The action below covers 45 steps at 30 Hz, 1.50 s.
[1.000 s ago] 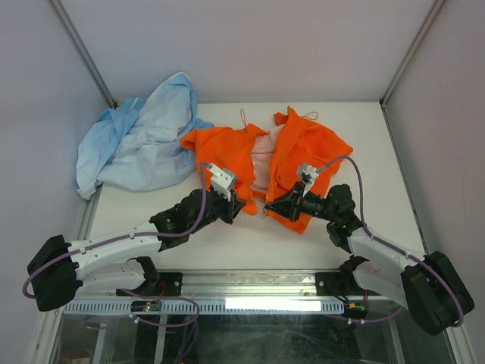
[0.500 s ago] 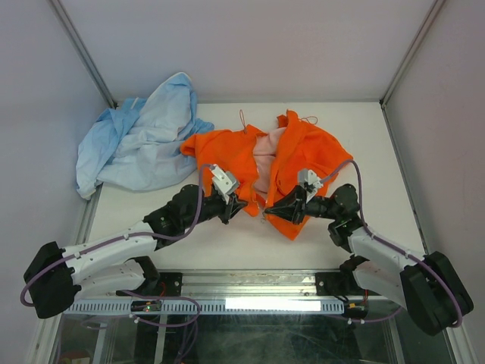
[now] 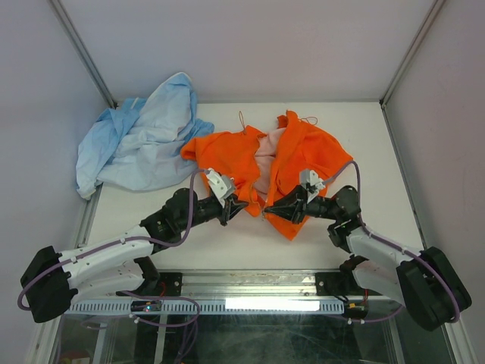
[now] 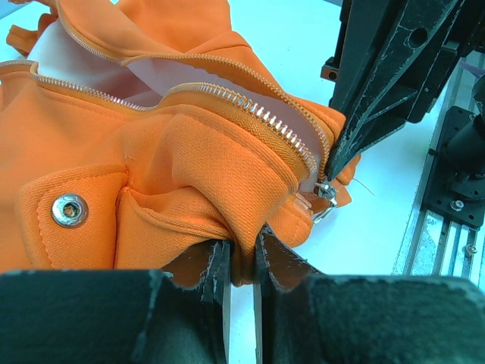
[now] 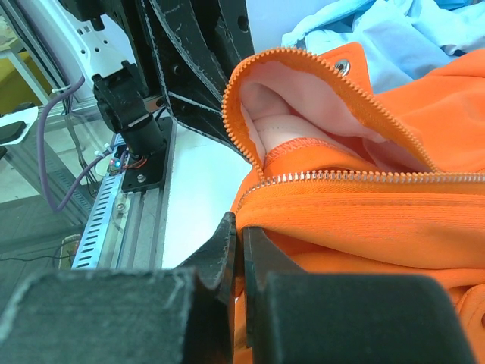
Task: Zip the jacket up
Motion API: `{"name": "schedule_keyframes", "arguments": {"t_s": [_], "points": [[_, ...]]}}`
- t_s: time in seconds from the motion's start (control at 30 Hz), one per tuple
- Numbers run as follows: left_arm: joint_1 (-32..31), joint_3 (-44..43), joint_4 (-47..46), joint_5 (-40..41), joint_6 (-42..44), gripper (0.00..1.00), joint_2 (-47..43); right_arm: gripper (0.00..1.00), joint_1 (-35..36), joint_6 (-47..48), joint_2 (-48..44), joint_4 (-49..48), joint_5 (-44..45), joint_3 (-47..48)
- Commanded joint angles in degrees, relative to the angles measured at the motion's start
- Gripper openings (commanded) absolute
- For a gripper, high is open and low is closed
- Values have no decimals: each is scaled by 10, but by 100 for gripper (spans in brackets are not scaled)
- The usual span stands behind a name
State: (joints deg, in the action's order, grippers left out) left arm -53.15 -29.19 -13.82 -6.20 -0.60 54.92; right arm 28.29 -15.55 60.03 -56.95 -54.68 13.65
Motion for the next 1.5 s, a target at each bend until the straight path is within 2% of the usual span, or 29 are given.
{"name": "schedule_keyframes", "arguments": {"t_s": [0.0, 0.4, 1.47], "points": [[2, 3, -79, -17, 8, 0, -19, 0, 1, -15, 1, -66, 9, -1], [2, 12, -106, -10, 1, 0, -26, 0, 2, -37, 22, -102, 16, -12], [2, 17, -124, -23, -7, 0, -18, 0, 2, -65, 36, -123, 26, -8]]}}
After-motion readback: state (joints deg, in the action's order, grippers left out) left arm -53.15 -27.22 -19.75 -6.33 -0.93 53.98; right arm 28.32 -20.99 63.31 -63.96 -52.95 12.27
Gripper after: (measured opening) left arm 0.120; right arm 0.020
